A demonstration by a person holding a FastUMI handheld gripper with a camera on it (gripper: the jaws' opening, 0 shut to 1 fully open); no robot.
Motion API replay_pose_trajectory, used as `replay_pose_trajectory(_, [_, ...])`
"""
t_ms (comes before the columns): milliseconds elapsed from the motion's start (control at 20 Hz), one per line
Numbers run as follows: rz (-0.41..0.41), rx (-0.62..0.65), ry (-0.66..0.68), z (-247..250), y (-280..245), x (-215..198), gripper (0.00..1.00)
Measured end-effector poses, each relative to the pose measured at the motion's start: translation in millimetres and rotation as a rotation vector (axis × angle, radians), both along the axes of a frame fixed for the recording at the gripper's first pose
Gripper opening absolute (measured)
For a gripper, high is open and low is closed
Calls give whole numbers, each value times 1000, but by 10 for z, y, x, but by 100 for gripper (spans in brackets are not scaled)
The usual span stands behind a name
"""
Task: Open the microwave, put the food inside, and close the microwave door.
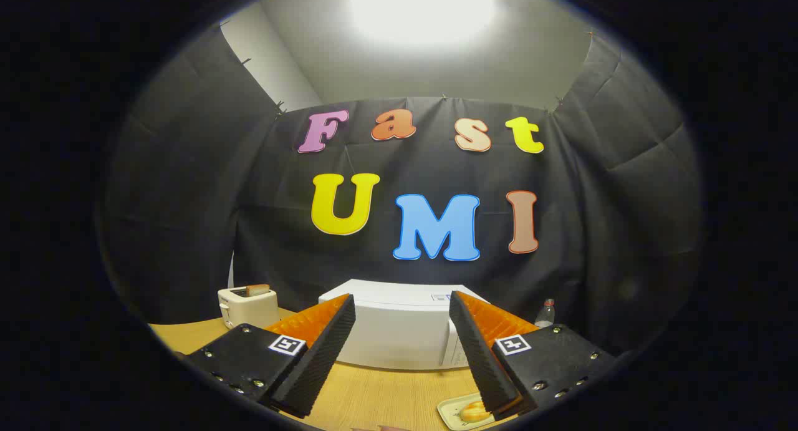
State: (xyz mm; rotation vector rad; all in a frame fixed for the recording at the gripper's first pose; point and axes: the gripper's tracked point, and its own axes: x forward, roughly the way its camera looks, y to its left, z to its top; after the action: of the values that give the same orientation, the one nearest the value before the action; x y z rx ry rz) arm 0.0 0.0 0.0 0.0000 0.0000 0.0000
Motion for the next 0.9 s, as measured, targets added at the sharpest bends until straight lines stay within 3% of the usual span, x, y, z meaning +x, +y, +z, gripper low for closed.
replay_pose_trajectory(900, [-10, 13, -1, 14, -55, 9, 95])
